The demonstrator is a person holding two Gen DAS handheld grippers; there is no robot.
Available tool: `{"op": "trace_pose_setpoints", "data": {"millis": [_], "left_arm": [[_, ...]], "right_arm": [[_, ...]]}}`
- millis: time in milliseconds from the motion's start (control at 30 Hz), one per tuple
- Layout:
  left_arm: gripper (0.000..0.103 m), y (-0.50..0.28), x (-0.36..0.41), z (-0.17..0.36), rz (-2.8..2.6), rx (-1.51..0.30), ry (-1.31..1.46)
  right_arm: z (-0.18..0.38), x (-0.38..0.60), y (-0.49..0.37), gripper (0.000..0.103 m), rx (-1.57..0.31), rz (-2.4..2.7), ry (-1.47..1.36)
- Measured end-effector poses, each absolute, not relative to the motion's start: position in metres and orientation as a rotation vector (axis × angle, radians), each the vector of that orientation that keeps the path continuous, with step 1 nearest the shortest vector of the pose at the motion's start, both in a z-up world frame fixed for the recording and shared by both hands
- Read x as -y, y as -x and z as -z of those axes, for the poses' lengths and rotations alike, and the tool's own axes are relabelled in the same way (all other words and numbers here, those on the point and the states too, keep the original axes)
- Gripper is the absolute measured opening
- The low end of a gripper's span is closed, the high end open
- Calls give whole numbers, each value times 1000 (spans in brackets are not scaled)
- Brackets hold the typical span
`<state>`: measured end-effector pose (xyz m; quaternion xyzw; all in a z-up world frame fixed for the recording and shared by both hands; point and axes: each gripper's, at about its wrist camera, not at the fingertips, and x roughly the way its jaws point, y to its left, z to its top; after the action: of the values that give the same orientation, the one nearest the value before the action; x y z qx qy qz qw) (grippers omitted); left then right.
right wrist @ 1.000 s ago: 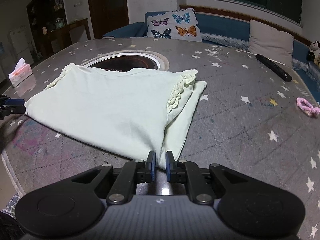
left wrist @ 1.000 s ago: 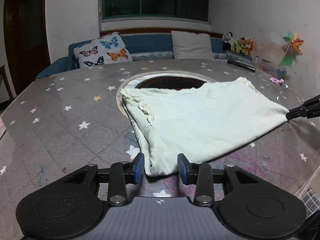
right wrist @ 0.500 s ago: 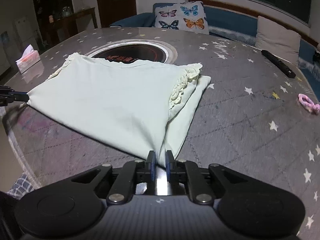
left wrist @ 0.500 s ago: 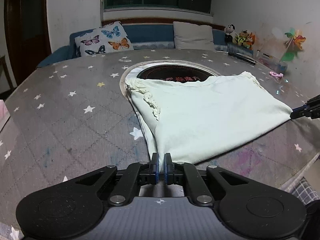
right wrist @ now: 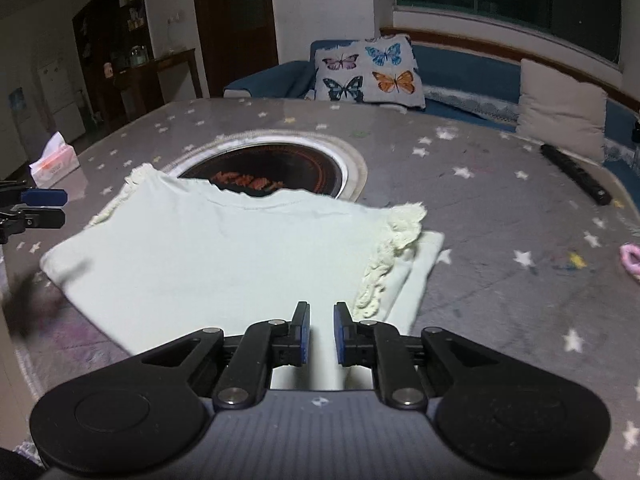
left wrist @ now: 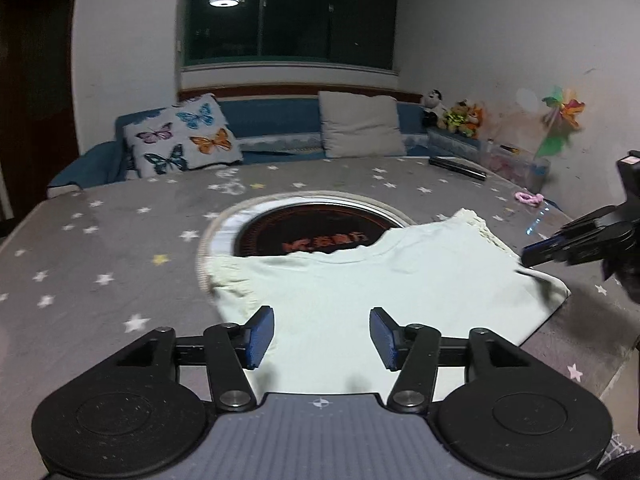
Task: Fold clothes
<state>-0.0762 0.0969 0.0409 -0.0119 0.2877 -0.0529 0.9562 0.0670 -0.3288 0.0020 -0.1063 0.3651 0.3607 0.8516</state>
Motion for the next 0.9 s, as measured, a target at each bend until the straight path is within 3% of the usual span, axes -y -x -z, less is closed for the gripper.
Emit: {"op": "trace_pose_setpoints", "data": {"millis": [333, 467, 700, 833, 900], "left_arm": [[57, 52, -106, -1, 115, -705, 68], [70, 52, -104, -1, 127, -701, 64], [77, 51, -103, -3, 135, -688, 70], [97, 59, -103, -11, 127, -639, 69], [101, 62, -104, -15, 127, -609, 78]], "right_arm": [[3, 331, -90, 11, -789, -725, 225], [0, 314, -115, 12, -771, -719, 202], [17, 291, -159, 12, -790, -658, 169], [13, 287, -164, 12, -782, -643, 158], [9, 281, -164, 12, -769, -653, 170]]}}
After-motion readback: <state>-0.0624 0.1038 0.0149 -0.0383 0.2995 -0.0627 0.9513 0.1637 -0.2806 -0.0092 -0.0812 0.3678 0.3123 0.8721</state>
